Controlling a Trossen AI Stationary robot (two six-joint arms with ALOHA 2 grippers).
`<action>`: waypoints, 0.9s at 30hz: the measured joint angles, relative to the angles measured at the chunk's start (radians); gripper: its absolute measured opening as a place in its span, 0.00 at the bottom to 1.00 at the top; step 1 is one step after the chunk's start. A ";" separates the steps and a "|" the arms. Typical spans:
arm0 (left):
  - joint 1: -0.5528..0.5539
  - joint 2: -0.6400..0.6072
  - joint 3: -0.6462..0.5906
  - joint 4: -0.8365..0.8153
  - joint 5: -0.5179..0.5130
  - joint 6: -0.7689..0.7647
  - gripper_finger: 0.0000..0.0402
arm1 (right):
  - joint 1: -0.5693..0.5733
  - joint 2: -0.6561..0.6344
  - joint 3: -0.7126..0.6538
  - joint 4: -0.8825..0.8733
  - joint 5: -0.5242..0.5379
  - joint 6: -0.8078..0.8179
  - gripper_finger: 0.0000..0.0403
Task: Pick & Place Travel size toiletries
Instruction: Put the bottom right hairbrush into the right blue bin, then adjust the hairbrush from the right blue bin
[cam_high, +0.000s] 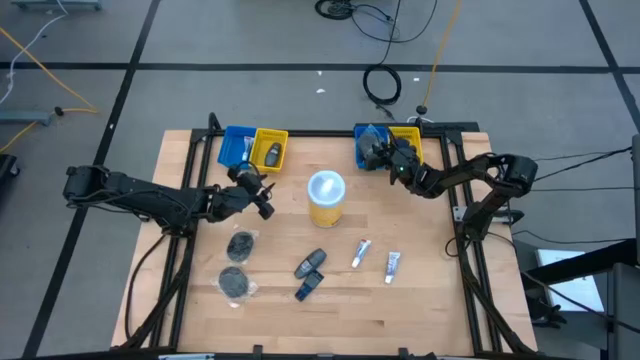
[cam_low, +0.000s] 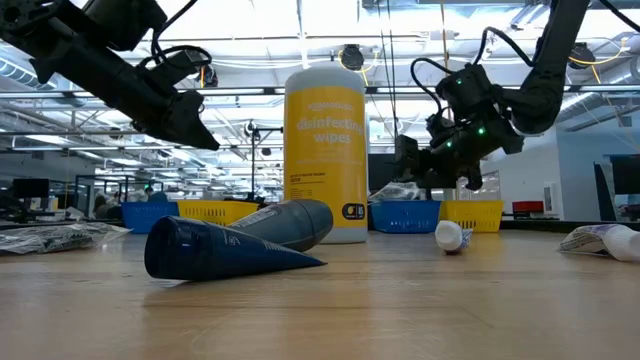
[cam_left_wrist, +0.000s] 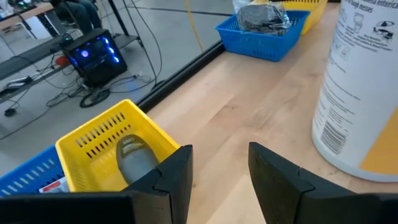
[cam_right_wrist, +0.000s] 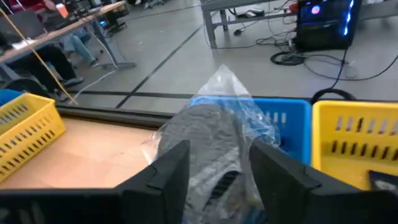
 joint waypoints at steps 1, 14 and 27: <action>0.000 0.000 0.000 0.000 0.000 0.000 0.38 | 0.000 -0.016 0.000 -0.020 0.006 -0.005 0.41; 0.000 0.000 0.000 -0.001 0.000 0.007 0.38 | 0.074 -0.206 0.000 -0.242 0.015 -0.118 0.26; 0.000 -0.001 0.000 0.025 -0.001 0.007 0.38 | -0.130 0.006 0.362 -0.653 -0.550 -0.295 0.01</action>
